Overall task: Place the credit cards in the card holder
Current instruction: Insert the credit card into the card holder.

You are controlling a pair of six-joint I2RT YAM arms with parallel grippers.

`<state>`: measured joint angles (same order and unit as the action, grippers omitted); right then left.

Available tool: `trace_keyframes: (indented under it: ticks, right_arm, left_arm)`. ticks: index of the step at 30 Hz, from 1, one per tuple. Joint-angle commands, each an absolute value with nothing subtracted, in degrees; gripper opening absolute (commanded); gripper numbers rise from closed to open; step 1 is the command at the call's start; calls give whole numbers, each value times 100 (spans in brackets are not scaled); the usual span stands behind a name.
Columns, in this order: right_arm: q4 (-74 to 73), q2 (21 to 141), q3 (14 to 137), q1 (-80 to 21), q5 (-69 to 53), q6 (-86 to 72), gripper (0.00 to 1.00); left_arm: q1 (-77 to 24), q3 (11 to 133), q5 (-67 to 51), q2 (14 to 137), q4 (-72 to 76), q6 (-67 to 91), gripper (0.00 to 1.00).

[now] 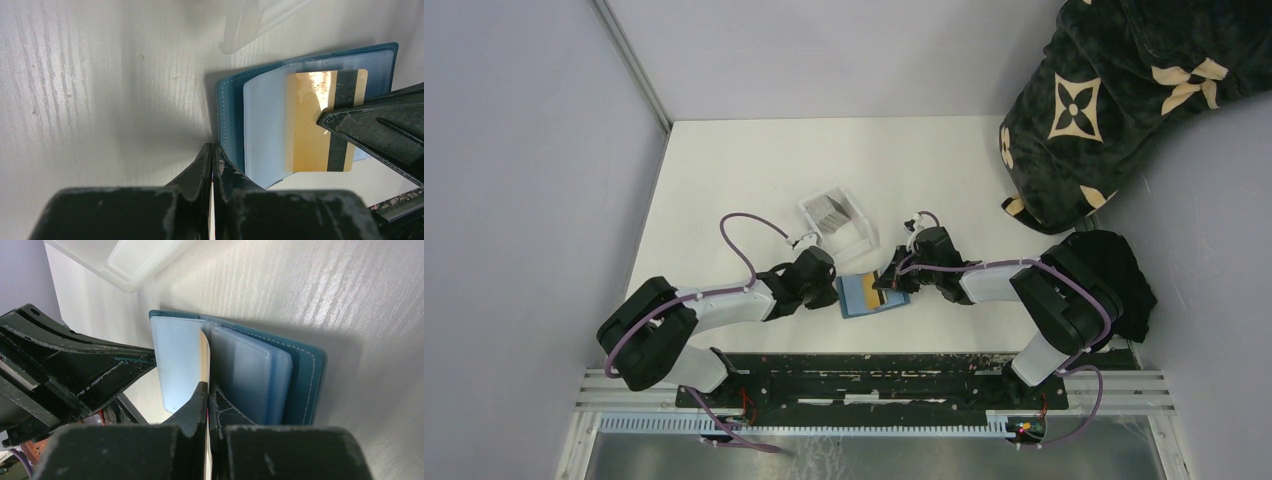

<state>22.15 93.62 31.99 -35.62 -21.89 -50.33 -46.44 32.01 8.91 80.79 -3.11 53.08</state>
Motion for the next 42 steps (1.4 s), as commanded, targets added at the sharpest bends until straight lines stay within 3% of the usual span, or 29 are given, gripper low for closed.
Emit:
trace_keyframes:
  ticks: [1, 31, 34, 39, 42]
  right_arm:
    - [1776, 9477, 3104, -3698, -2150, -4917, 1]
    - [1283, 9236, 3317, -3998, -739, -5206, 1]
    - [1262, 9379, 3417, -4015, -931, -5197, 10]
    - [1025, 9441, 3559, -4098, -1114, -5033, 40]
    - [739, 9266, 3648, -4113, -1030, -4881, 49]
  left_arm:
    - [-4750, 3337, 825, 8335, -123, 5424, 5]
    - [-4934, 3161, 796, 8208, -191, 5467, 5]
    - [-4947, 3127, 800, 8187, -182, 5474, 5]
    - [-4947, 3117, 829, 8183, -159, 5461, 5]
    - [-4949, 3107, 868, 8150, -167, 5461, 5]
